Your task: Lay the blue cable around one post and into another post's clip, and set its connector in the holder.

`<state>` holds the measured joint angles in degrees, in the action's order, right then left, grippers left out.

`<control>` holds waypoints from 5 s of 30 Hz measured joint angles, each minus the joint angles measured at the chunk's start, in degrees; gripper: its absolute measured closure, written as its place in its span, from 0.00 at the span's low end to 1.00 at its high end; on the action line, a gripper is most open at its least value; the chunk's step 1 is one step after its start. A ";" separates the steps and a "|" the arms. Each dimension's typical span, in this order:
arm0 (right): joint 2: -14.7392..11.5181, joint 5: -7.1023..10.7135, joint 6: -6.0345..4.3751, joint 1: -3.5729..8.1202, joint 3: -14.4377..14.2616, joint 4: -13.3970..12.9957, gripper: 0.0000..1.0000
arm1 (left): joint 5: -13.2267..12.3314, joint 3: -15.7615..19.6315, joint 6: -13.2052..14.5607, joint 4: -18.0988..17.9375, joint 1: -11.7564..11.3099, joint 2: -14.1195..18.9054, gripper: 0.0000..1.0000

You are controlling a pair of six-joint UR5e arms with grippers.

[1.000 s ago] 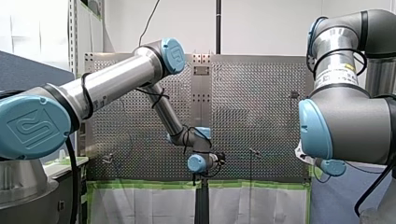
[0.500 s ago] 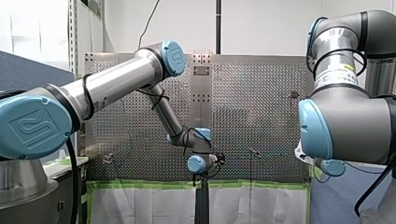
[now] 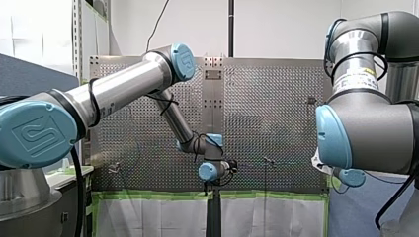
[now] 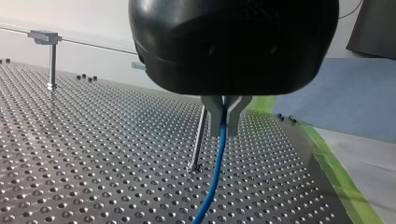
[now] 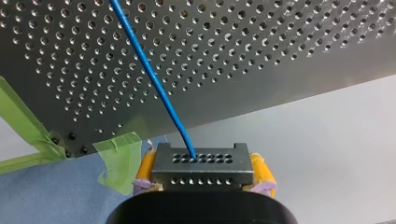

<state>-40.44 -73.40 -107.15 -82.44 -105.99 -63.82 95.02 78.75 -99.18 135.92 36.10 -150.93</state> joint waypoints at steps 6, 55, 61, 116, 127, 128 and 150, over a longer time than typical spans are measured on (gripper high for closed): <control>0.10 0.01 0.00 0.04 0.16 0.00 1.00 | -0.21 -0.31 -0.09 0.37 -0.30 -0.03 1.00; 0.85 -0.30 -0.07 -0.49 1.83 0.43 1.00 | -1.69 -10.16 0.34 8.37 -1.67 -3.73 1.00; 1.86 -0.34 -0.02 -0.51 2.54 0.66 1.00 | -1.73 -10.64 0.31 8.74 -1.85 -3.72 1.00; 3.86 0.21 -0.21 -1.86 4.42 2.64 1.00 | -7.99 1.74 9.15 6.59 5.30 8.40 0.00; 3.96 0.37 -0.53 -2.34 4.42 2.56 1.00 | -3.24 6.99 4.65 7.27 7.52 13.01 0.00; 3.97 0.39 -0.55 -2.38 4.42 2.56 1.00 | -2.83 7.40 4.24 7.57 7.58 13.13 0.00; 4.08 0.72 -1.25 -2.88 4.42 2.25 1.00 | 4.32 7.26 -3.98 10.20 8.09 12.65 0.00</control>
<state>-36.36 -72.68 -108.41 -85.33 -101.58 -61.57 99.33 86.01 -103.16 146.12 44.19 -138.28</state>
